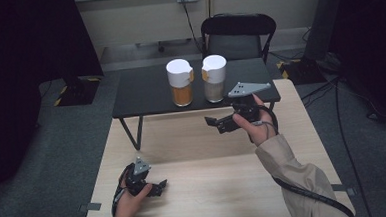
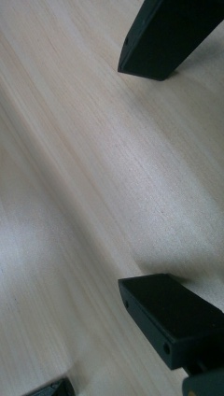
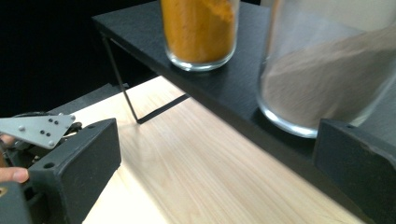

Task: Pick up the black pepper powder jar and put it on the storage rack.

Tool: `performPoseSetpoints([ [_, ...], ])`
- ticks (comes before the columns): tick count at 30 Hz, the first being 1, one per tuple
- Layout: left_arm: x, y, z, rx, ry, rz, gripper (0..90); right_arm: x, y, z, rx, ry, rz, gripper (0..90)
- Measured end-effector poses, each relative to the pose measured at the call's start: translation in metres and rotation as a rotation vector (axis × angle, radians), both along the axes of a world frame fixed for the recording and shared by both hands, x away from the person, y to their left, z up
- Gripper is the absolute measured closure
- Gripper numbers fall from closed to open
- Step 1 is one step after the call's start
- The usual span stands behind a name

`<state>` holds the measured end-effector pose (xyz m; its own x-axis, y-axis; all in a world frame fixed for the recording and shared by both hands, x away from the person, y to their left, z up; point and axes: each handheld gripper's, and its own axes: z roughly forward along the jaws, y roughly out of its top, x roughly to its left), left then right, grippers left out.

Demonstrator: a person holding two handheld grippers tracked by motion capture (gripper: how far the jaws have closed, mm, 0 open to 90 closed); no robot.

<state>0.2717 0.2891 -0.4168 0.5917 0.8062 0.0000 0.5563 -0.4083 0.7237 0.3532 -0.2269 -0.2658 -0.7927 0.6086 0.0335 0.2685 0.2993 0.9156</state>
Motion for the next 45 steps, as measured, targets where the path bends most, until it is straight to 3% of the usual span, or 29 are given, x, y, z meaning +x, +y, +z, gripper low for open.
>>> performPoseSetpoints([
  [9,0.0,0.0,0.0,0.0,0.0,0.0,0.0,-0.003,0.003,-0.023,-0.003,0.028,0.032,0.4],
  [12,0.0,0.0,0.0,0.0,0.0,0.0,0.0,-0.004,0.002,-0.031,-0.019,0.009,0.045,0.4],
  [19,0.0,0.0,0.0,0.0,0.0,0.0,0.0,-0.004,0.001,-0.047,-0.02,0.048,0.069,0.5],
  [27,0.0,0.0,0.0,0.0,0.0,0.0,0.0,-0.006,0.002,-0.062,-0.033,0.051,0.087,0.5],
  [45,0.0,0.0,0.0,0.0,0.0,0.0,0.0,-0.011,-0.009,-0.103,-0.105,0.111,0.075,0.5],
])
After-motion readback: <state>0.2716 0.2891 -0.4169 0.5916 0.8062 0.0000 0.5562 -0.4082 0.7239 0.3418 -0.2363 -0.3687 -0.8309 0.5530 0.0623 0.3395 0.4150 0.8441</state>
